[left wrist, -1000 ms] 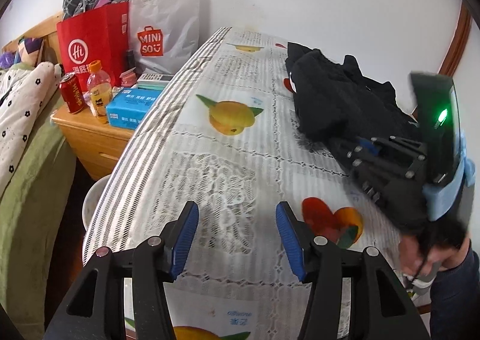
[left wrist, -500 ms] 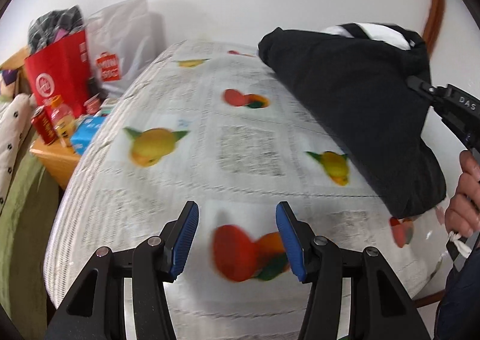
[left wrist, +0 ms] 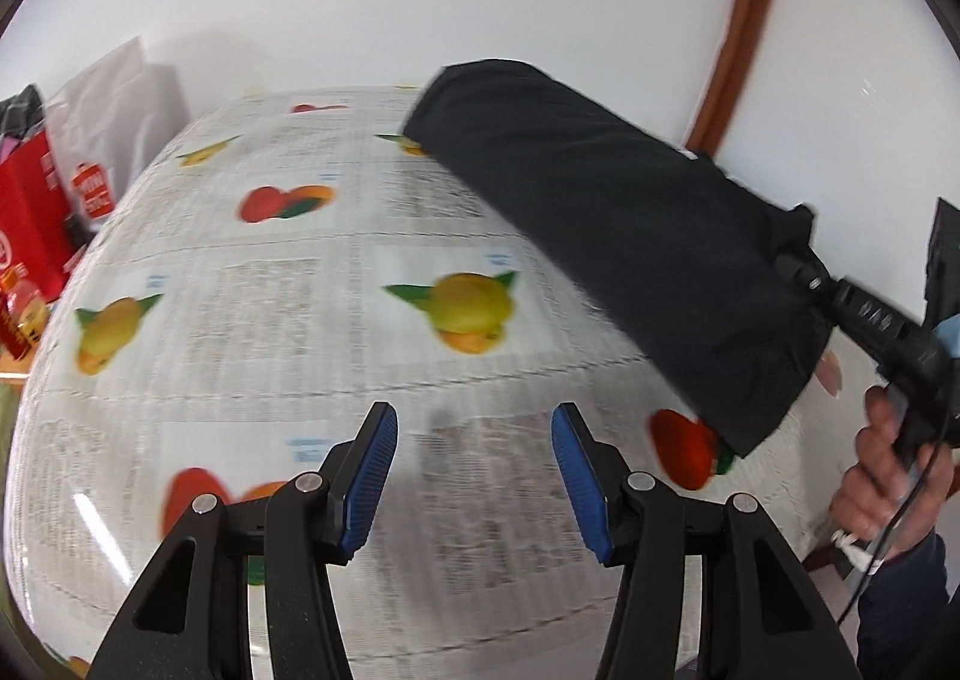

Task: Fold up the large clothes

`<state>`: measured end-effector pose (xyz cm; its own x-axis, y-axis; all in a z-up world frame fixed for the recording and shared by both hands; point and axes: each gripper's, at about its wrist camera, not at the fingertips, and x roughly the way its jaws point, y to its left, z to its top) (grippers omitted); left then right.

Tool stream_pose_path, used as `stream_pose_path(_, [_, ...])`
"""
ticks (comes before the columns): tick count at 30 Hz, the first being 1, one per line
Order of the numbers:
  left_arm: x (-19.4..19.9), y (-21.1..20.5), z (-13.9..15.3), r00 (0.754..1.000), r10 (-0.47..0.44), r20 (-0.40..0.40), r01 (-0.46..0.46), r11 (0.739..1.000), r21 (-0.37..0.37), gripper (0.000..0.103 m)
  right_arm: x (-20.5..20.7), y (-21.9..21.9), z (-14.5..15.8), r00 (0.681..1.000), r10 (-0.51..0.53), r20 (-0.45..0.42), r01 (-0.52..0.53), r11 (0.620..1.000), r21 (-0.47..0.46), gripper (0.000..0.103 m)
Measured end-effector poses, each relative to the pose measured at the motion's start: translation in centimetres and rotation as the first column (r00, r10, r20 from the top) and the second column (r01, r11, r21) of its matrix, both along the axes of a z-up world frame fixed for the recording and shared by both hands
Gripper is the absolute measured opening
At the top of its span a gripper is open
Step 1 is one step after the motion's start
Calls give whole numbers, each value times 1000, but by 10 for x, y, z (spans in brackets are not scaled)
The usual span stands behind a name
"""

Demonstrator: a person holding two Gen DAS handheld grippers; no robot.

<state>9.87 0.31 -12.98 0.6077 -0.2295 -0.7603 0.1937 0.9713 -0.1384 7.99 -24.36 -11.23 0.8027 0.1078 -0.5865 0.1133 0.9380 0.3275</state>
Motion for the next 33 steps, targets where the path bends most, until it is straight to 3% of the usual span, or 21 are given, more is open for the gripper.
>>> stream_pose_path(2, [-1,-11,0,1000,-20,-4,20,1000,-6,51,-6,-4,-5,999,11,-35,-13,998,-63,8])
stream_pose_path(6, [-2,-29,-2,998,-61,-18,60,997,-44,51,-9,-15,-10,996,26,-83,-35,994,-100,13])
stream_pose_path(10, [-5,-50,0,995,-102,-19,101,993,-58,51,-20,-27,0,997,25,-69,-35,987,-159,14])
stream_pose_path(12, [-7,-60,1,992,-124,-19,123,990,-70,53,-24,-37,6,998,21,-59,-31,983,-182,23])
stream_pose_path(14, [-9,-70,1,989,-148,-21,145,986,-87,54,-27,-53,8,999,0,-52,-12,974,-227,46])
stream_pose_path(15, [-10,-77,1,986,-165,-20,162,982,-98,55,-28,-59,7,998,-11,-55,-2,971,-240,47])
stream_pose_path(24, [-6,-121,-10,972,-230,-54,224,970,-93,55,-13,-99,-28,973,-60,-222,-11,952,-305,45])
stream_pose_path(26, [-5,-127,-12,970,-236,-59,230,969,-88,55,-7,-99,-34,969,-49,-244,-28,953,-303,35])
stream_pose_path(31, [1,-142,-18,974,-216,-66,214,976,-37,55,1,-102,-46,963,-38,-268,-44,955,-294,23])
stream_pose_path(33, [5,-142,-23,976,-204,-76,203,979,-28,55,4,-102,-47,961,-25,-275,-56,958,-282,12])
